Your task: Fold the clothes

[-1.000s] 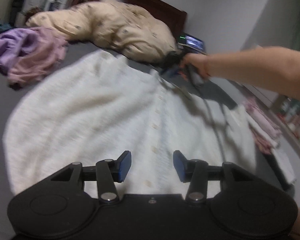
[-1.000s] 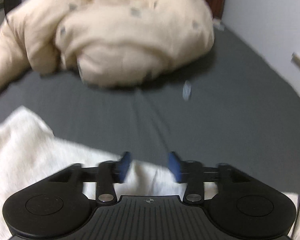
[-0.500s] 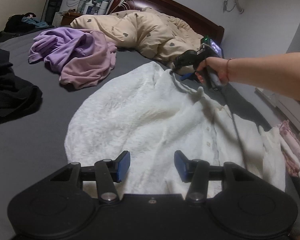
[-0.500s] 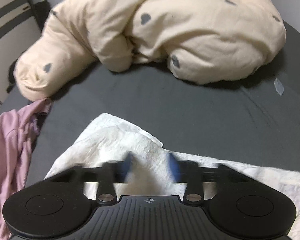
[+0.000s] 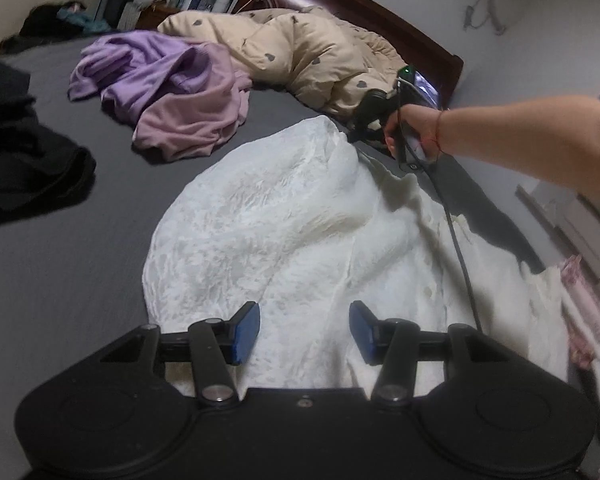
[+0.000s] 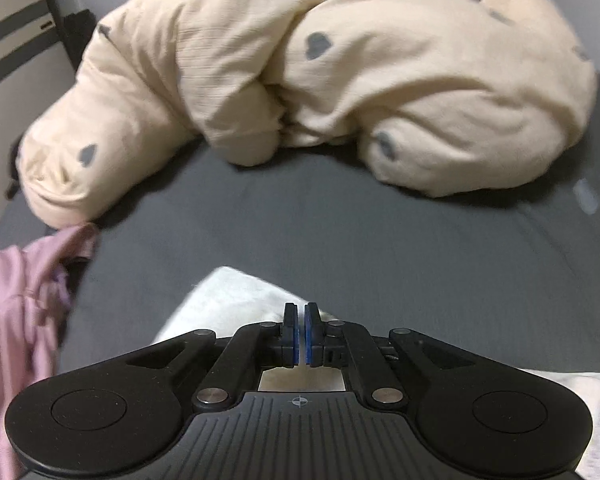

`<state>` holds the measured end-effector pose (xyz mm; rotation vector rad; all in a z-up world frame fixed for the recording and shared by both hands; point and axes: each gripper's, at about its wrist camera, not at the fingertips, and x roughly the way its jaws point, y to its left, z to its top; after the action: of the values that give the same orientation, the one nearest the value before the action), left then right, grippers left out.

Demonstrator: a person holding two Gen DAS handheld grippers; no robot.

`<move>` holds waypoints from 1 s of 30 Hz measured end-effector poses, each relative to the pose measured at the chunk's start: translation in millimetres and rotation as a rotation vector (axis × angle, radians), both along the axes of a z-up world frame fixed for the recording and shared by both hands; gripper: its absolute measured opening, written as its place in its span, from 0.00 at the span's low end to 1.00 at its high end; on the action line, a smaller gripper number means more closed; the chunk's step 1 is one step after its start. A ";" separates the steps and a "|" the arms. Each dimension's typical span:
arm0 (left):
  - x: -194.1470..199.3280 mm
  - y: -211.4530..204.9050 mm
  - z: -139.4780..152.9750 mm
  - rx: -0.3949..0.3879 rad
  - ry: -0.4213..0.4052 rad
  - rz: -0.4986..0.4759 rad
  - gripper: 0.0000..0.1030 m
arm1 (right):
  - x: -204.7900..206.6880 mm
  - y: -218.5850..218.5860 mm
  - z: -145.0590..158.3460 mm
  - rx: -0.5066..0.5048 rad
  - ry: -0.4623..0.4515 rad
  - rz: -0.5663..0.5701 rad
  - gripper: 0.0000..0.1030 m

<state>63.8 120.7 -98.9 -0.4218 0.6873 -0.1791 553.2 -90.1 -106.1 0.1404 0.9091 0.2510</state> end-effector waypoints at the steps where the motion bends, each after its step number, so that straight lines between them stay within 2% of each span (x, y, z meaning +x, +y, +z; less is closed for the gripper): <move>1: -0.3 -1.5 0.4 0.009 -0.003 -0.004 0.47 | -0.1 -1.7 2.9 0.007 -0.007 -0.004 0.04; 3: -1.4 -3.2 2.1 0.015 -0.010 -0.009 0.47 | -2.3 -10.6 13.2 0.021 -0.037 -0.010 0.04; 7: -4.7 -4.4 7.6 -0.006 -0.027 -0.029 0.48 | -10.6 -45.2 36.0 -0.039 0.011 -0.012 0.05; 12: -12.3 -12.0 19.0 -0.007 -0.061 -0.092 0.49 | -55.9 -111.1 68.9 -0.067 0.022 -0.024 0.08; 13: -14.8 -14.4 21.3 -0.007 -0.068 -0.106 0.49 | -68.3 -121.3 73.3 -0.083 0.043 -0.036 0.24; 14: -17.8 -17.2 23.2 -0.006 -0.077 -0.120 0.49 | -80.9 -133.3 76.5 -0.094 0.066 -0.054 0.57; 15: -20.9 -20.7 24.6 -0.003 -0.084 -0.136 0.50 | -93.9 -147.5 78.1 -0.097 0.077 -0.075 0.72; 16: -23.9 -24.7 25.6 0.001 -0.088 -0.153 0.50 | -107.2 -161.5 79.0 -0.097 0.081 -0.099 0.81; 18: -30.0 -34.3 25.9 0.009 -0.087 -0.199 0.51 | -130.0 -186.4 79.7 -0.078 0.094 -0.154 0.81; 21: -39.3 -53.0 24.6 0.012 -0.075 -0.291 0.51 | -164.7 -216.1 71.8 -0.044 0.178 -0.239 0.81; 23: -46.5 -68.8 25.3 0.002 -0.070 -0.379 0.51 | -193.7 -223.9 67.6 0.038 0.222 -0.256 0.81; 26: -54.0 -87.3 26.0 0.000 -0.056 -0.452 0.51 | -254.9 -221.4 66.5 0.228 0.270 -0.143 0.81; 30: -56.0 -96.4 19.6 0.014 -0.030 -0.452 0.51 | -355.4 -215.3 81.5 0.397 0.308 0.081 0.81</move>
<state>7.8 24.3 -79.3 -0.2439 0.7474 -0.6063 197.8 -305.3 -24.6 0.5211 1.1637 0.4943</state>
